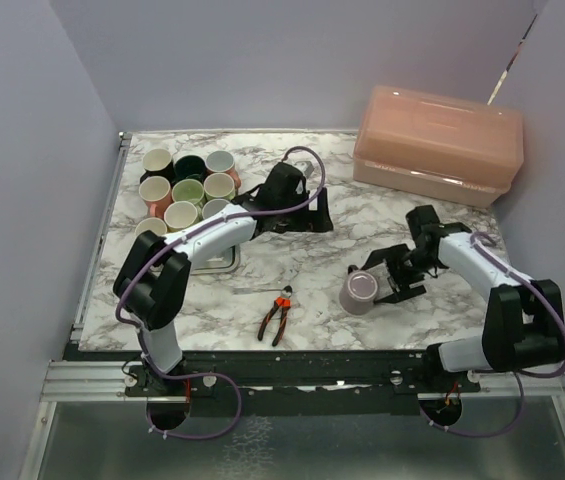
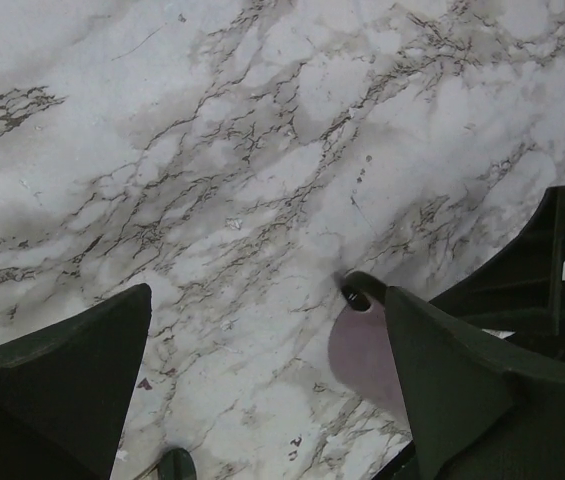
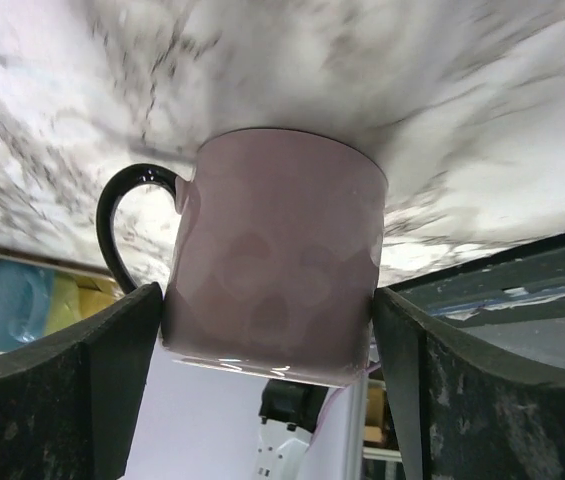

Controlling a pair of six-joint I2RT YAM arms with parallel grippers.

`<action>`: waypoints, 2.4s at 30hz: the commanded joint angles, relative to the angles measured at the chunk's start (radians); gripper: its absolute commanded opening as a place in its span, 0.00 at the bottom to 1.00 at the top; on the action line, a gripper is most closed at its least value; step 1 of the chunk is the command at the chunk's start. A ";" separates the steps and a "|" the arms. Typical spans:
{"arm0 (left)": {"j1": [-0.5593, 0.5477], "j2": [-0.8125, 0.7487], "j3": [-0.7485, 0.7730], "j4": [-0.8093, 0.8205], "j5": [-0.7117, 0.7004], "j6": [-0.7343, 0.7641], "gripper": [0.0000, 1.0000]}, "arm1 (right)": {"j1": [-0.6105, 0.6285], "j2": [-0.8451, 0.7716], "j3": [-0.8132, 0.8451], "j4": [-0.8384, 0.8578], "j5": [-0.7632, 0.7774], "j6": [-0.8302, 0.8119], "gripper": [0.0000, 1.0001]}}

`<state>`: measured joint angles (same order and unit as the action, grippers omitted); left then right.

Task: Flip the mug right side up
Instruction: Move the cup to the center of the board, then turn over the cup at the center of the board.

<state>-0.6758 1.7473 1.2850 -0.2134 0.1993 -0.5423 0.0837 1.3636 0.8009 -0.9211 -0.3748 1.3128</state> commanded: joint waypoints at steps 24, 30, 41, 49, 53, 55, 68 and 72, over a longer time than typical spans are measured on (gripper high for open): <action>-0.016 0.294 0.279 -0.423 0.075 -0.321 0.96 | 0.275 0.098 0.121 0.152 0.371 0.199 0.74; -0.051 0.311 0.306 -0.471 0.071 -0.338 0.82 | 0.262 0.095 0.113 0.168 0.418 0.180 0.74; -0.064 0.388 0.430 -0.622 0.076 -0.195 0.37 | 0.206 0.084 0.063 0.190 0.436 0.138 0.72; -0.074 0.421 0.502 -0.656 0.101 -0.096 0.14 | 0.177 0.079 0.088 0.155 0.474 0.087 0.71; -0.080 0.428 0.529 -0.709 0.042 -0.002 0.01 | 0.171 0.096 0.106 0.161 0.478 0.054 0.71; -0.082 0.430 0.534 -0.728 -0.016 0.057 0.00 | 0.171 0.111 0.120 0.163 0.474 0.031 0.71; -0.109 0.354 0.514 -0.680 -0.060 0.392 0.32 | 0.171 0.154 0.151 0.203 0.484 -0.061 0.71; -0.116 0.327 0.502 -0.681 -0.077 0.481 0.34 | 0.170 0.167 0.171 0.202 0.485 -0.082 0.71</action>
<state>-0.7799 2.1487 1.8023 -0.8883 0.1852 -0.2138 0.2596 1.5078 0.9325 -0.7265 0.0708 1.2640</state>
